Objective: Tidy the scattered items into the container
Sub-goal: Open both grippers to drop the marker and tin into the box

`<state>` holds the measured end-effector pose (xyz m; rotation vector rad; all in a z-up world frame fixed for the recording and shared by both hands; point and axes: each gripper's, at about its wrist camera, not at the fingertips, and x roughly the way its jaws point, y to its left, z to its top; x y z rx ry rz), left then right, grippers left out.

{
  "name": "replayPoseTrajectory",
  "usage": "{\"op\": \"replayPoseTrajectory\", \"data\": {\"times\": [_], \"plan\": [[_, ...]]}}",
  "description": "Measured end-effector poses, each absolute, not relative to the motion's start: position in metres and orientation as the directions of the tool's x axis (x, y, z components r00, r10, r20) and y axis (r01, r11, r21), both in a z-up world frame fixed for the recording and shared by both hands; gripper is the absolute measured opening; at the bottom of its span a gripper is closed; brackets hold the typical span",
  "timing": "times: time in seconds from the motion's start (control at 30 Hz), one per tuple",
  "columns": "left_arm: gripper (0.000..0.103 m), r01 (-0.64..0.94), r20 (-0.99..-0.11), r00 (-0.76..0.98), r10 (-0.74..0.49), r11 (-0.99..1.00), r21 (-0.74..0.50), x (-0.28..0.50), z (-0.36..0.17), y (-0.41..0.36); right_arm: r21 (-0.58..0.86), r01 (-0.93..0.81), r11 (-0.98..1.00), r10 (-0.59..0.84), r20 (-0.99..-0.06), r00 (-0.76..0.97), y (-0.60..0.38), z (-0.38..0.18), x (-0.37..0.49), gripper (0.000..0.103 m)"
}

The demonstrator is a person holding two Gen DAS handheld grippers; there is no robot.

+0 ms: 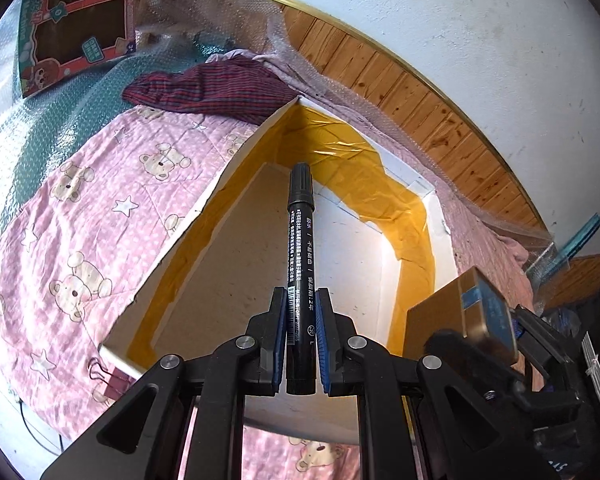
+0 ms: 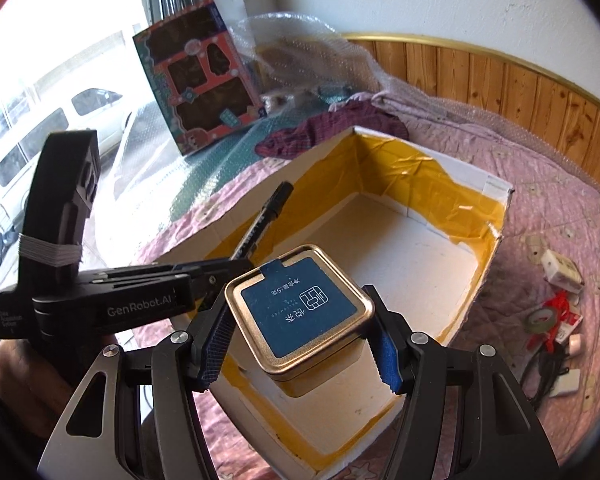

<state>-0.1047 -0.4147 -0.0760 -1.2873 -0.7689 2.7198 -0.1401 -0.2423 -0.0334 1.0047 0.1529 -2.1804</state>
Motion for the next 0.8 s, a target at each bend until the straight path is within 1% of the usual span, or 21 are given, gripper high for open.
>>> {"op": "replayPoseTrajectory", "data": {"times": [0.27, 0.4, 0.53, 0.8], "plan": [[0.014, 0.166, -0.744, -0.634, 0.213, -0.902, -0.4, -0.118, -0.083, -0.419, 0.193, 0.654, -0.732, -0.559, -0.718, -0.414, -0.248, -0.045, -0.153, 0.064], [0.014, 0.168, -0.744, -0.635, 0.207, -0.904, -0.394, -0.119, -0.085, -0.42, 0.198, 0.653, -0.731, -0.562, -0.718, -0.411, -0.248, -0.048, -0.154, 0.065], [0.016, 0.173, -0.744, -0.636, 0.205, -0.902, -0.396, -0.12, -0.086, -0.421, 0.194, 0.649, -0.736, -0.561, -0.711, -0.424, -0.247, -0.049, -0.153, 0.065], [0.02, 0.184, -0.753, -0.63, 0.191, -0.905, -0.384, -0.115, -0.084, -0.418, 0.243, 0.623, -0.743, -0.593, -0.67, -0.446, -0.223, -0.043, -0.15, 0.065]]}}
